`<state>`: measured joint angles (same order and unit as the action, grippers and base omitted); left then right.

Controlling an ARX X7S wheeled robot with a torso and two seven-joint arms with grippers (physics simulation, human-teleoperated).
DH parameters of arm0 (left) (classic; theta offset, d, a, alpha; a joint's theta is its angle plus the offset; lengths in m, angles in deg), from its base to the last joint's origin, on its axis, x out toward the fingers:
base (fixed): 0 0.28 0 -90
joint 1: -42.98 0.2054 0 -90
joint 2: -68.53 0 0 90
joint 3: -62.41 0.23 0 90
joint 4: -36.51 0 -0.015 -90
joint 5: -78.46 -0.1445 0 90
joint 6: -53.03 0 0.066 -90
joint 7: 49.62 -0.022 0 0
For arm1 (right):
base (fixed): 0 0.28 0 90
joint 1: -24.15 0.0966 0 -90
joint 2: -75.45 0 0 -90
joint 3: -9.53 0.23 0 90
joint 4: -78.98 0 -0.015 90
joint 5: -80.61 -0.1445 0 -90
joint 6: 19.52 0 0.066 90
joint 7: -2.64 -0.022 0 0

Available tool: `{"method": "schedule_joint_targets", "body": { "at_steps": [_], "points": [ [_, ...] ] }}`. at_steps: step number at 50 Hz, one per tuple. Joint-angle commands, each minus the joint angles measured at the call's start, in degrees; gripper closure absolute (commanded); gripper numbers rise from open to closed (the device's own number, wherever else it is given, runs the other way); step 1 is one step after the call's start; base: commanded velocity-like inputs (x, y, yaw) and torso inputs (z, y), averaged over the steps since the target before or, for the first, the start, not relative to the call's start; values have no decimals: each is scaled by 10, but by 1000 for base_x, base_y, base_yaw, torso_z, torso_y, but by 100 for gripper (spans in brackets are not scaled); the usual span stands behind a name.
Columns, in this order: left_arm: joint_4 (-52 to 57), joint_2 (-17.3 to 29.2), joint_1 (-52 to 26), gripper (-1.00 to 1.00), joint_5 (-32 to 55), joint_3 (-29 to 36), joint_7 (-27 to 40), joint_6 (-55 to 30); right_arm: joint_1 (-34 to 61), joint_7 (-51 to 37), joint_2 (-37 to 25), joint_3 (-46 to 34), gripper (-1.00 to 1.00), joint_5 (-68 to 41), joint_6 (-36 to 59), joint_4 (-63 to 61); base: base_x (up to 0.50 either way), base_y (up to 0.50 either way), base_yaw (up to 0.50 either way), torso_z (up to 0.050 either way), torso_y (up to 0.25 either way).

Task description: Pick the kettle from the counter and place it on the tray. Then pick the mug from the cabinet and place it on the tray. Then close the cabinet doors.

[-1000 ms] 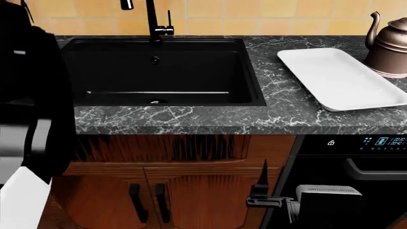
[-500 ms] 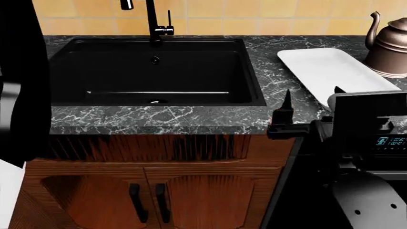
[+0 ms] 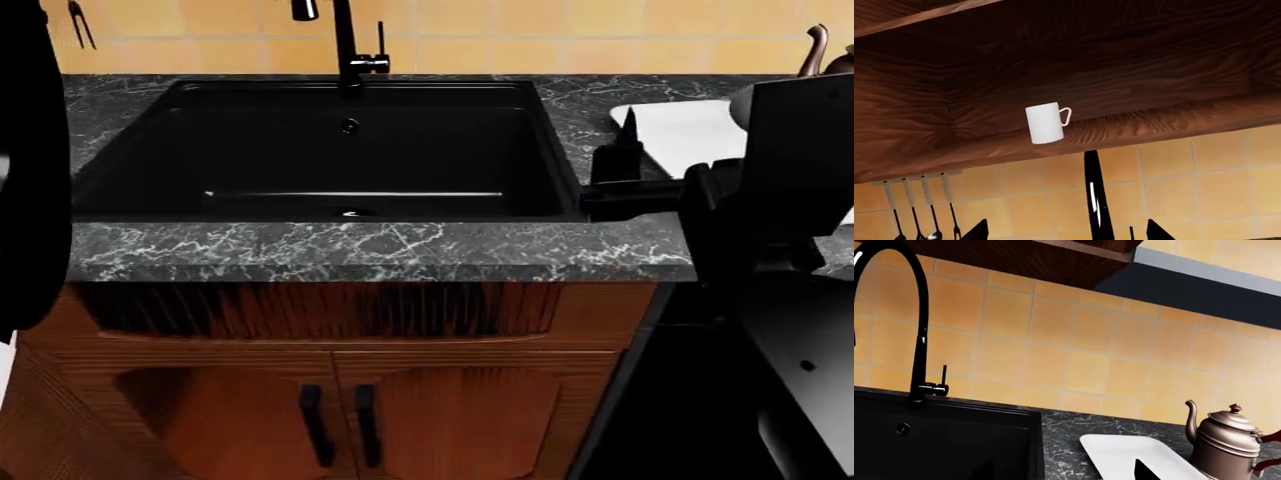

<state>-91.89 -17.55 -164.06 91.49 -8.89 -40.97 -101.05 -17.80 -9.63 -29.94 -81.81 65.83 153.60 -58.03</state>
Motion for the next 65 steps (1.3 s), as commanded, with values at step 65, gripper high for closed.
{"method": "schedule_joint_targets", "body": {
  "at_steps": [65],
  "points": [
    [-150,-16,-166,-100,56,-49,8,60,113,-366,-78,67,-100,-510,12,125,162,132,0,0,0]
  ]
}}
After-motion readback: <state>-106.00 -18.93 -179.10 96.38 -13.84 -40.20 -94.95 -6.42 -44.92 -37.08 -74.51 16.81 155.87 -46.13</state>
